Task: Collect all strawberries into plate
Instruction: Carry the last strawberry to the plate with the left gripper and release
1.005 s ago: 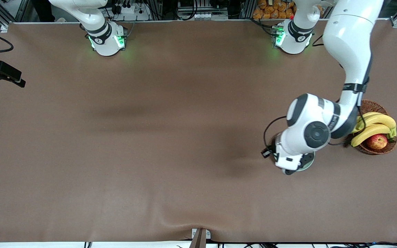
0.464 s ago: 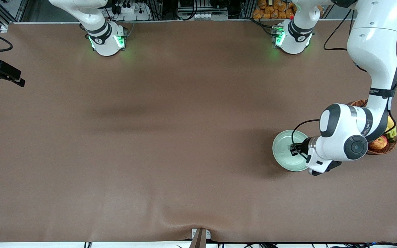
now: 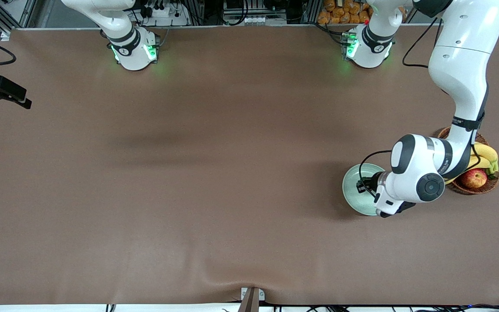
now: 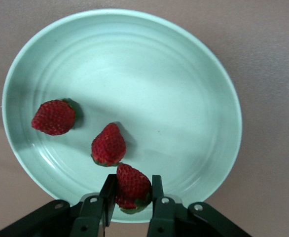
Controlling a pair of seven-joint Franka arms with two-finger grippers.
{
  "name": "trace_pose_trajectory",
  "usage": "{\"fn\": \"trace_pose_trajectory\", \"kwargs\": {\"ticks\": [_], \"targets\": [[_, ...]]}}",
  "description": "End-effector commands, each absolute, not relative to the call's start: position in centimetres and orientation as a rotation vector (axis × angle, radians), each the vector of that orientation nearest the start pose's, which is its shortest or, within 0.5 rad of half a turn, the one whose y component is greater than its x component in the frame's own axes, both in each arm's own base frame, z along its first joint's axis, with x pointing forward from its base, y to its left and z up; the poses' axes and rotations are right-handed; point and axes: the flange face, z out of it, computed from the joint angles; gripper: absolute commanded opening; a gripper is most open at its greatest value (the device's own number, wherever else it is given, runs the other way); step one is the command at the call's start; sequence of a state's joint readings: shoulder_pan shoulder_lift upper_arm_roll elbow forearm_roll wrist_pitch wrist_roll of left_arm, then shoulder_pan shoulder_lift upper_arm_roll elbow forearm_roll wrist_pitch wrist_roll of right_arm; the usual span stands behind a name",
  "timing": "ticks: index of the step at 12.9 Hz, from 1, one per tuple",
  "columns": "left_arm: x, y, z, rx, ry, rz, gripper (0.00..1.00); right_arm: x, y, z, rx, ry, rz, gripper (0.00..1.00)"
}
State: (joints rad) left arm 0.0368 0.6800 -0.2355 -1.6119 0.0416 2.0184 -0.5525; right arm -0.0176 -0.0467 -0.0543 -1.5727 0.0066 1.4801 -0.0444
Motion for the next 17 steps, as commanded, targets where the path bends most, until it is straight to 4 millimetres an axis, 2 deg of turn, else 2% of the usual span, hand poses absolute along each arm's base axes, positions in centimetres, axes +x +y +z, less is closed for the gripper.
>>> {"fn": "trace_pose_trajectory", "kwargs": {"ticks": [1,2,3,5,6,10,14,17], "targets": [[65.7,-11.5,22.8,-3.069,-0.561,0.395,0.41,52.5,-4.3,64.7,-3.114,0.035,0.066,1.00],[65.8,-12.2,23.0,-3.073,-0.546,0.387,0.65,52.5,-4.2,64.7,-3.114,0.035,0.067,1.00],[66.0,-12.7,23.5,-3.080,-0.538,0.372,1.00,52.5,-4.2,64.7,-3.114,0.038,0.067,1.00],[66.2,-13.2,24.9,-3.094,-0.526,0.339,1.00,52.5,-4.1,64.7,-3.114,0.035,0.067,1.00],[66.4,-13.1,26.4,-3.100,-0.529,0.308,1.00,52.5,-4.1,64.7,-3.114,0.035,0.067,1.00],[66.6,-12.4,34.5,-3.124,-0.522,0.148,1.00,52.5,-4.2,64.7,-3.114,0.035,0.067,1.00],[64.9,-12.5,43.6,-3.123,-0.506,0.027,1.00,52.5,-4.2,64.8,-3.114,0.038,0.062,1.00],[63.7,-12.7,47.5,-3.121,-0.496,-0.030,1.00,52.5,-4.2,64.8,-3.114,0.038,0.062,1.00]]}}
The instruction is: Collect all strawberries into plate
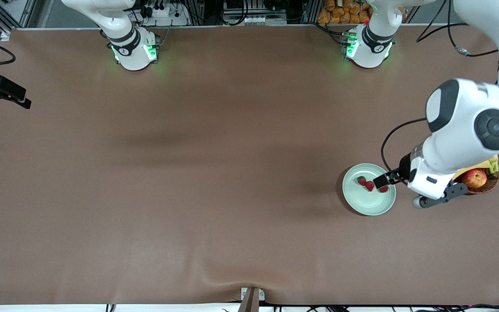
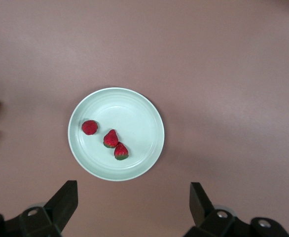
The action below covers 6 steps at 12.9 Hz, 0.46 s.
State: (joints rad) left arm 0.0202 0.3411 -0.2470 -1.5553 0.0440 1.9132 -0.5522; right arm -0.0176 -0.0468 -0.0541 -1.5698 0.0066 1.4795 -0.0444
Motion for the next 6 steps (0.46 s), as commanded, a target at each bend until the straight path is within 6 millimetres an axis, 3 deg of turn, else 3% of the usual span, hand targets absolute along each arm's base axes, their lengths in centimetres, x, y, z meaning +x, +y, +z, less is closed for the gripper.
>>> {"fn": "trace_pose_trajectory", "kwargs": {"ticks": [1,6], "targets": [[63.5,-12.4,48.5,-3.123,-0.502,-0.053,1.00,52.5,-4.2,64.8,-3.114,0.038,0.062,1.00],[60.0,-12.0,55.1,-3.098,-0.450,-0.066,1.00,52.6,-3.9,64.8,-3.115,0.033,0.062,1.00]]}}
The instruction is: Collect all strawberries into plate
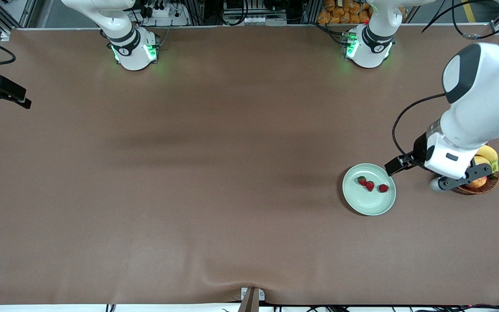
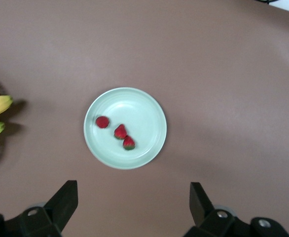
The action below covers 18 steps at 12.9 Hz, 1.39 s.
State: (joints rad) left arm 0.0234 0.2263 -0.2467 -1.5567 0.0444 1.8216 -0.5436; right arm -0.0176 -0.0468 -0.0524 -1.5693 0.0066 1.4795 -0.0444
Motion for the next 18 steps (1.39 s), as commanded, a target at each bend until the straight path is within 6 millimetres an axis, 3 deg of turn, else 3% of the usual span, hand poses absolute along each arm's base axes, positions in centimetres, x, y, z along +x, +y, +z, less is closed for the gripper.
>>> {"fn": "trace_pose_trajectory", "kwargs": {"ticks": [1,2,6,9,12,18], "targets": [[59.1,-11.8,56.4,-3.093,-0.424,-0.061,1.00,52.6,-3.9,64.8,-3.114,0.035,0.064,1.00],[58.1,-11.6,58.0,-3.090,-0.375,-0.061,1.00,52.6,-3.9,64.8,-3.114,0.035,0.064,1.00],[55.9,-10.5,60.4,-3.069,-0.278,0.038,1.00,52.6,-3.9,64.8,-3.114,0.038,0.064,1.00],[54.9,-7.8,62.5,-3.067,-0.257,0.020,1.00,52.6,-3.9,64.8,-3.115,0.035,0.064,1.00],[55.0,-5.9,62.8,-3.093,-0.230,0.026,1.00,52.5,-4.0,64.8,-3.114,0.040,0.064,1.00],[55.0,-4.2,63.3,-3.135,-0.181,0.012,1.00,52.5,-3.5,65.1,-3.115,0.026,0.062,1.00]]}}
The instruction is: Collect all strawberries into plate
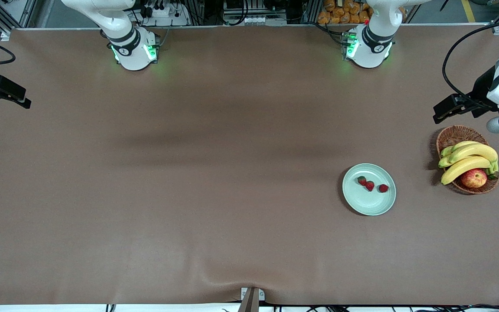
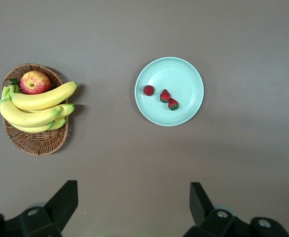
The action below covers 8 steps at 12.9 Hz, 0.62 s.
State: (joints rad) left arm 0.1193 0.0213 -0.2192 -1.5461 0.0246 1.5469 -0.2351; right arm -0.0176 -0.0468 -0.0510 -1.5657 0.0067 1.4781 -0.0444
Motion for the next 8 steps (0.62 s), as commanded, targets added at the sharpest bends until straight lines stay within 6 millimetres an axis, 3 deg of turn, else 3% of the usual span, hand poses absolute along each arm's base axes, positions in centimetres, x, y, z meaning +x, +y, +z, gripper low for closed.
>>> {"fn": "trace_pose_trajectory", "kwargs": {"ticks": [1,5,8], "targets": [[55.1,-3.1,63.3,-3.158,-0.178,0.014,1.00,52.4,-3.4,65.0,-3.113,0.023,0.079,1.00],[54.3,-2.8,63.7,-3.168,-0.149,0.019,1.00,52.4,-3.3,65.0,-3.114,0.021,0.079,1.00],[52.1,-4.3,63.4,-3.155,-0.125,0.042,1.00,52.4,-3.7,65.1,-3.114,0.016,0.074,1.00]]}}
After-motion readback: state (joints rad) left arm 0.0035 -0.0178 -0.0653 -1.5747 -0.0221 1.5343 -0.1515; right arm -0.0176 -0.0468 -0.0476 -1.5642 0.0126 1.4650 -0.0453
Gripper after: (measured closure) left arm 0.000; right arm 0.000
